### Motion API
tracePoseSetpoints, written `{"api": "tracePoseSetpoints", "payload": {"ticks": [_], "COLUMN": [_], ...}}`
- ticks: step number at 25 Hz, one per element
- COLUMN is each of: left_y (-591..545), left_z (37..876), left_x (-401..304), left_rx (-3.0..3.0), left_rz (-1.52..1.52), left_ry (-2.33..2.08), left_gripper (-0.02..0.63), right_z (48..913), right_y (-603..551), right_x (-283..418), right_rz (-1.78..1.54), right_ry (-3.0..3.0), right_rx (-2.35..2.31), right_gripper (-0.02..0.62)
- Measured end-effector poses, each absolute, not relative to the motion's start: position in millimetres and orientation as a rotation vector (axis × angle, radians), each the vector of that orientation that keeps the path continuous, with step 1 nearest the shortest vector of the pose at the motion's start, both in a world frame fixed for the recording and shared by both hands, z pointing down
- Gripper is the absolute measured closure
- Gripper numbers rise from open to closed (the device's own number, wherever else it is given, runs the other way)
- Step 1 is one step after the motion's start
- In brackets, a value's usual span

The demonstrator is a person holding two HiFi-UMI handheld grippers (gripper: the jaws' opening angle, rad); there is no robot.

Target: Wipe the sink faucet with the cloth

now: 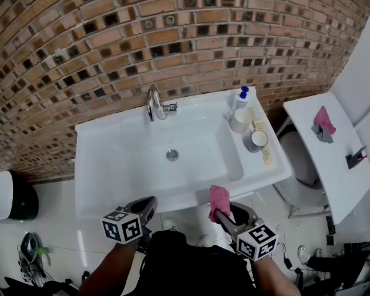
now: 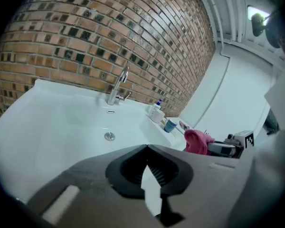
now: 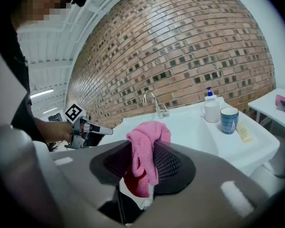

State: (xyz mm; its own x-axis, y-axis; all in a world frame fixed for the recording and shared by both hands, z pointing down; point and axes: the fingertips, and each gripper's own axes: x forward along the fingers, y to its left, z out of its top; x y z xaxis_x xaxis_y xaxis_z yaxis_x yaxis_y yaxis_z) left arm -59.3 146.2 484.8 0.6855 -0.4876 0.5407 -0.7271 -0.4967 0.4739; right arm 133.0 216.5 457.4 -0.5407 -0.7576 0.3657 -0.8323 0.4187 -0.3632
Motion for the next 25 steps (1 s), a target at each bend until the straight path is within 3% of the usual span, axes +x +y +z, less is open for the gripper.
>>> {"api": "tracePoseSetpoints", "payload": {"ticks": [11,25], "left_y": [71,26], "left_z": [488,512], "left_x": [-111,-129], "left_rx": [2.160,2.157], "left_rz": [0.441,0.405], "left_ry": [-0.853,-0.766], "left_gripper": [0.600,0.600], "right_z": [461,454], "right_y": [128,25], "right_x": [77,42], "right_rz": [0.954,0.931], "right_ry": [-2.453,-2.412], "right_rx": [1.460,1.448], "right_gripper": [0.453,0.453]}}
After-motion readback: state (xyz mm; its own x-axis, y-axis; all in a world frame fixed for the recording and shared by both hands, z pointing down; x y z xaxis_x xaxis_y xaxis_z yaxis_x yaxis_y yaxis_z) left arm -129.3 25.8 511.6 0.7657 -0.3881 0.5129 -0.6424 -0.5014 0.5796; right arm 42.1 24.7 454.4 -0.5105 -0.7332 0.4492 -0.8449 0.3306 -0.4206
